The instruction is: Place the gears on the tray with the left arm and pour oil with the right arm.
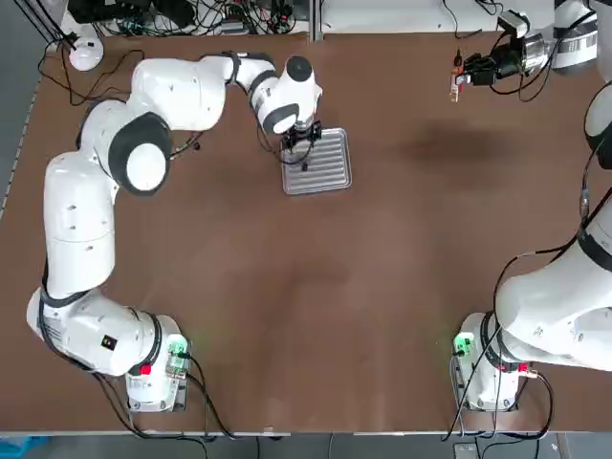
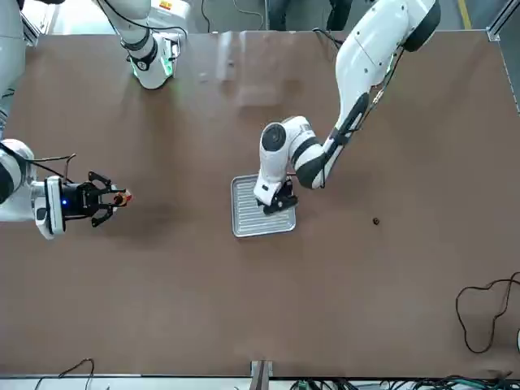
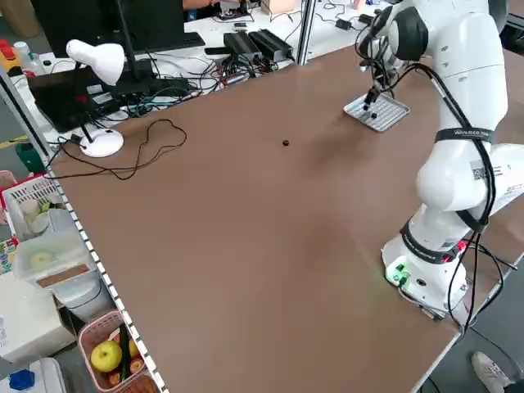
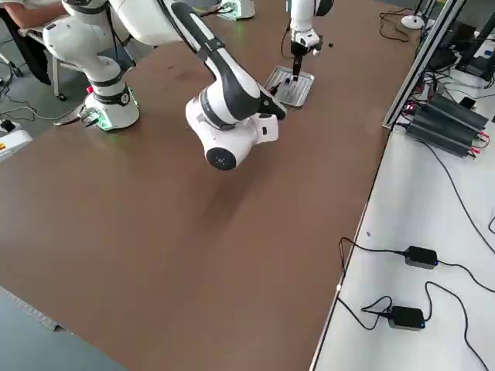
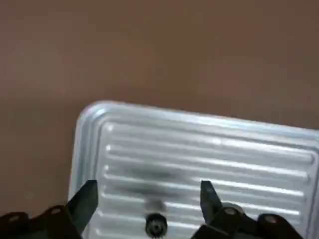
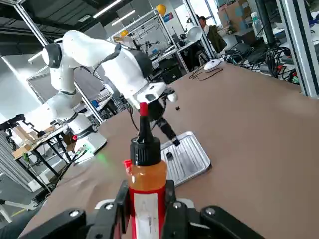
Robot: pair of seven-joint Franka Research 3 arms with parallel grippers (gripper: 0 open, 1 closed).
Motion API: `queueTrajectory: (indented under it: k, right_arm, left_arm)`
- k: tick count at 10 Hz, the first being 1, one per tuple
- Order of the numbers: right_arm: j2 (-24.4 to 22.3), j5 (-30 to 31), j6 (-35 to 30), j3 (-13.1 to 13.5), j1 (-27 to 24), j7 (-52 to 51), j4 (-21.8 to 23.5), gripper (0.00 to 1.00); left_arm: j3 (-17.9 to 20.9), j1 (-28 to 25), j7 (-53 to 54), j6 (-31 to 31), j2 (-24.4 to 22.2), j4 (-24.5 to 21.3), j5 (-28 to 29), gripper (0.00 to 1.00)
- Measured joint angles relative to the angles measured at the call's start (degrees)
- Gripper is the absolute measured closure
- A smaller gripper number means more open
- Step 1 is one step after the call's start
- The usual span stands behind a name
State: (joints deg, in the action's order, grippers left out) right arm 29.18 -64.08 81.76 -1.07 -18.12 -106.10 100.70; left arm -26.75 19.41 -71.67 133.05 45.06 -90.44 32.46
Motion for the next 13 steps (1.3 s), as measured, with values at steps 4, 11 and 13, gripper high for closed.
queueTrajectory:
  k: [4, 11, 13]
  right_arm:
    - [0.0, -0.5, 1.2, 0.0, 1.6, 0.5, 0.0, 0.70]
    - [0.0, -1.0, 1.4, 0.0, 2.6, 1.2, 0.1, 0.70]
    - [0.0, -1.1, 1.4, 0.0, 2.6, 1.2, 0.1, 0.70]
  left_arm:
    - [-0.9, -15.8, 28.2, -1.0, -4.1, -0.2, 0.1, 0.01]
    - [-7.4, -37.9, 42.5, 5.7, -8.8, -17.5, 2.4, 0.01]
    - [-7.4, -38.6, 41.8, 5.9, -10.7, -20.6, 4.7, 0.01]
